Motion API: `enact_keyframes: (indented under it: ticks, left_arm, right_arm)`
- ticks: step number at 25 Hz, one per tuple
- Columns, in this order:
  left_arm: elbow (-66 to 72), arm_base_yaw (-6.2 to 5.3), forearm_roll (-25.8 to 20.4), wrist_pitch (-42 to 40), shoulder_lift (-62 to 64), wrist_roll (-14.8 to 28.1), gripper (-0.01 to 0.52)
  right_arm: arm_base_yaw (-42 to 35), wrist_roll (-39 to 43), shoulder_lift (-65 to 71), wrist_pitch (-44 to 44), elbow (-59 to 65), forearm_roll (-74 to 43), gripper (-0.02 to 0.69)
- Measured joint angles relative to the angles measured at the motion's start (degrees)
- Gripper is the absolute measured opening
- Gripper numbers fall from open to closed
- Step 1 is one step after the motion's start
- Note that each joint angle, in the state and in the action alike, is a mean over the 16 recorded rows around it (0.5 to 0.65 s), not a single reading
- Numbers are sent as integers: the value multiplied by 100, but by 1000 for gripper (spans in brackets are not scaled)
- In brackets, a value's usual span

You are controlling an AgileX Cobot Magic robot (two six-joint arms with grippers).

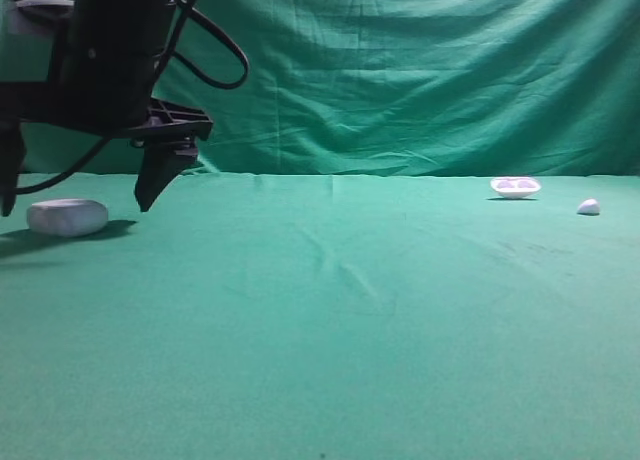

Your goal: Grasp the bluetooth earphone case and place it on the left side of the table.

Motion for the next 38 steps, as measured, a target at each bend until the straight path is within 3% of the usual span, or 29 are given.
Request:
enact_keyframes:
  ticks: [6,10,19,38]
  left_arm:
    - [0,0,0,0,0,0,0]
    - [0,0,0,0,0,0,0]
    - [0,0,0,0,0,0,0]
    - [0,0,0,0,0,0,0]
  right_arm:
    - [0,110,-807,856,103,-266,77]
    - [0,232,-1483,1203,385,-500,9]
    - [0,566,-3374,1346,1857,-879,0]
    - [0,1218,-7631,575,5786,-1154,0]
